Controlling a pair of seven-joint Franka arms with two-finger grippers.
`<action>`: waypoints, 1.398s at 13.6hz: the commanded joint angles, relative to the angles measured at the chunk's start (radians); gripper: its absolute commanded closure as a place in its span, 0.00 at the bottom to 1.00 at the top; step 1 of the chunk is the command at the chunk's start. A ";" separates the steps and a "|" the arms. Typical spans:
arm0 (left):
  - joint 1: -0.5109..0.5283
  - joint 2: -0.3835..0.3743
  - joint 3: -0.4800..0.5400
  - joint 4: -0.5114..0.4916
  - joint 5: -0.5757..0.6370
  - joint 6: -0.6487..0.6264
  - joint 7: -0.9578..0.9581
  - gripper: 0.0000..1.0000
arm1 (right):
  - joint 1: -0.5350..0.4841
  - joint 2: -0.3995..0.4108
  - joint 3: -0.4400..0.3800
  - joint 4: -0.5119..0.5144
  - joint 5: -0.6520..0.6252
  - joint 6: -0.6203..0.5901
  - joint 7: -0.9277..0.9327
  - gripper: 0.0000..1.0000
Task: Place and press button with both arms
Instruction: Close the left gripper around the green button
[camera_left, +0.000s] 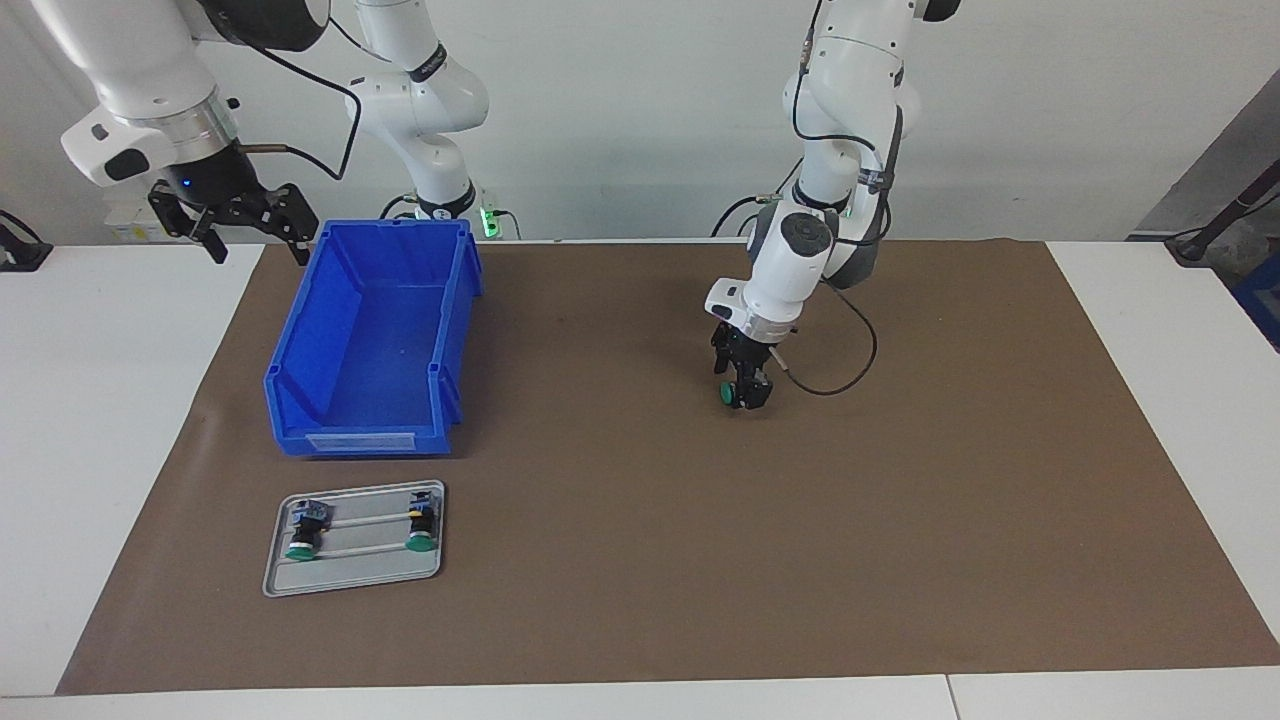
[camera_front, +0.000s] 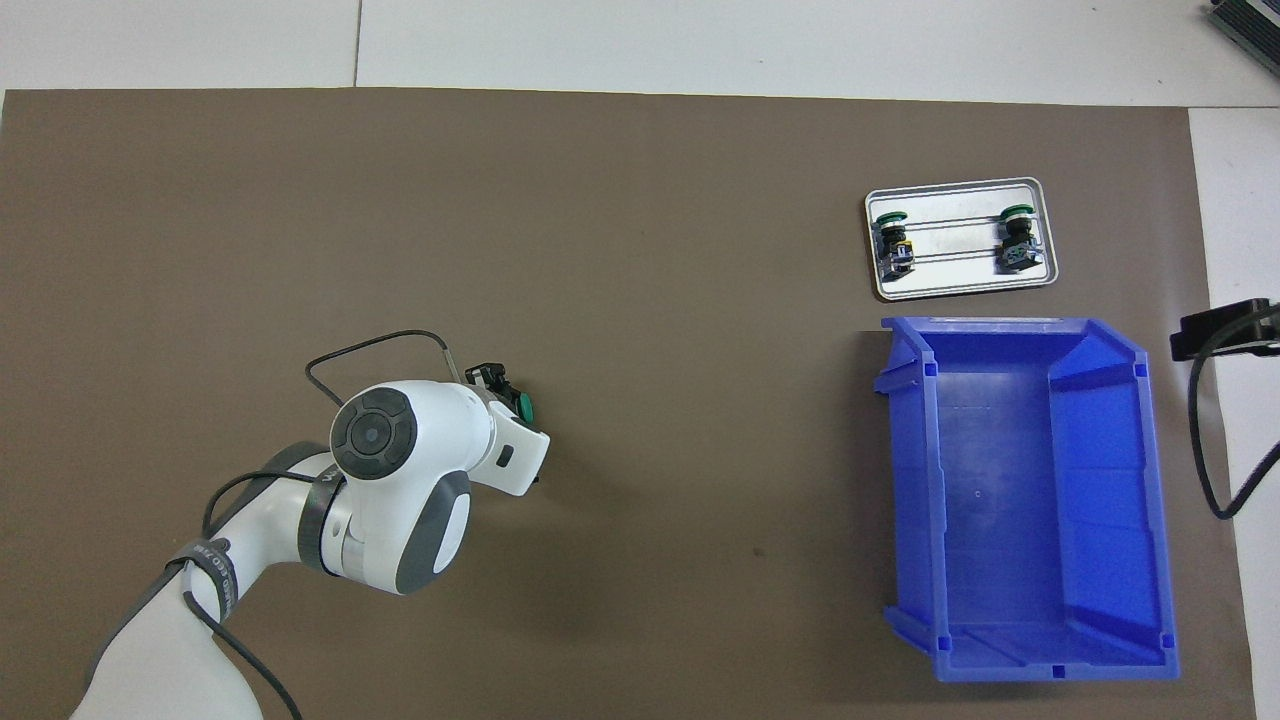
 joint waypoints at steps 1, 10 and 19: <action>-0.017 0.019 0.013 -0.011 -0.021 0.040 0.023 0.31 | -0.009 0.003 0.006 0.001 -0.009 0.008 -0.027 0.00; -0.008 0.014 0.016 -0.011 -0.021 0.026 0.032 0.20 | -0.012 0.002 0.006 -0.001 -0.009 0.008 -0.026 0.00; 0.007 -0.006 0.019 -0.006 -0.021 -0.049 0.033 0.17 | -0.015 0.002 0.006 -0.001 -0.007 0.009 -0.026 0.00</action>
